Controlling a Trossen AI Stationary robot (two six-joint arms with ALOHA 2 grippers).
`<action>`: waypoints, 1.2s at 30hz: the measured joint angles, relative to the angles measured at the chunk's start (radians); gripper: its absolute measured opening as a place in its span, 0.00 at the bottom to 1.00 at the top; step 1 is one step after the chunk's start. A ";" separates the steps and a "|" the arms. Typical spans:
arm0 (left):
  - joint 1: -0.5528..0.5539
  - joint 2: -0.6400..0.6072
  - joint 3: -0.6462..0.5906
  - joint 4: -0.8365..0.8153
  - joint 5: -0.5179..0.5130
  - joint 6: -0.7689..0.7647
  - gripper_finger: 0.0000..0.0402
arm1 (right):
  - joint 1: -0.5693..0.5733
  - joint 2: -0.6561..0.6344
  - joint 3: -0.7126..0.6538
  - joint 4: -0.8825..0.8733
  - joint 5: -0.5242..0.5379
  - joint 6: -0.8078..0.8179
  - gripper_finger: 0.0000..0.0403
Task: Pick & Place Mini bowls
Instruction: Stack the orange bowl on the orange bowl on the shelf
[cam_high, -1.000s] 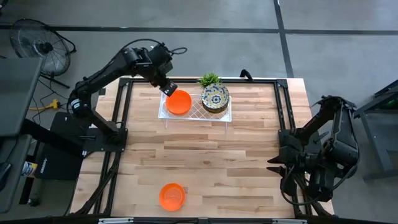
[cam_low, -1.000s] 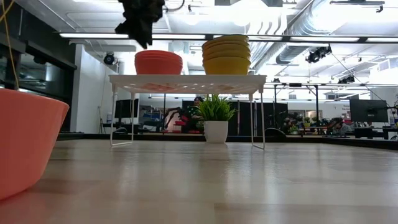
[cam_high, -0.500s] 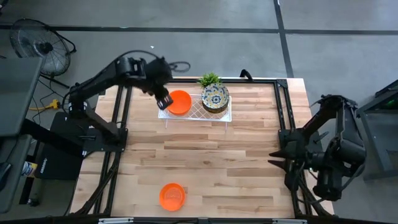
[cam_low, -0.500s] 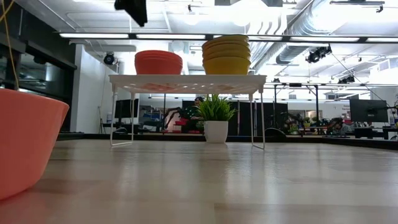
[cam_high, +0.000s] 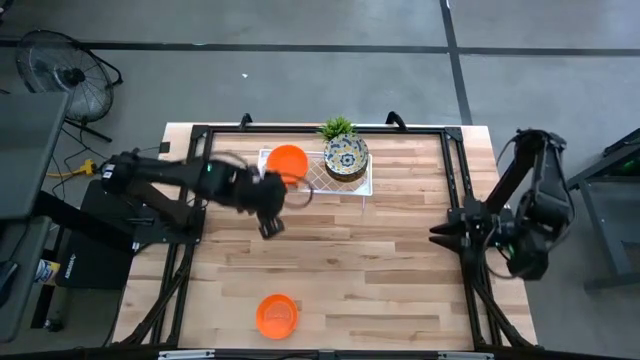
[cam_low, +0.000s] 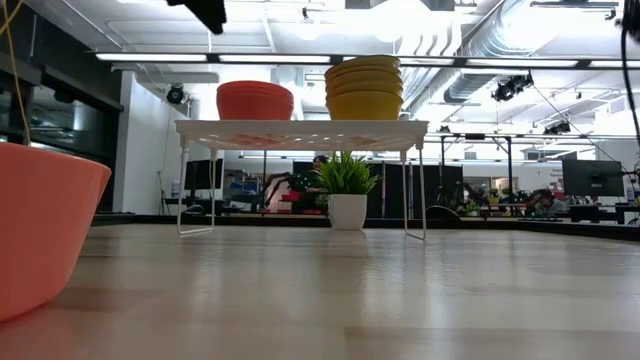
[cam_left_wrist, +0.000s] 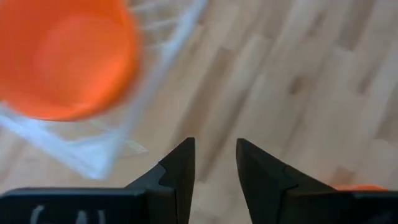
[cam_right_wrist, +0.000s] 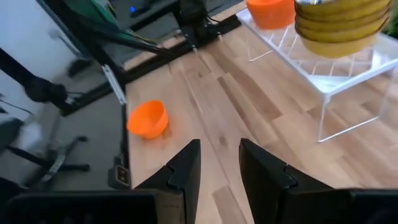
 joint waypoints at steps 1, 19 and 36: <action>-0.028 -0.003 -0.027 0.033 -0.001 -0.040 0.28 | 0.000 -0.037 -0.049 0.047 0.002 -0.015 0.24; -0.546 0.037 -0.424 0.505 0.004 -0.799 0.28 | 0.000 -0.363 -0.408 0.305 -0.010 -0.146 0.24; -0.545 0.251 -0.430 0.617 0.247 -0.812 0.28 | 0.000 -0.503 -0.432 0.271 0.062 -0.168 0.24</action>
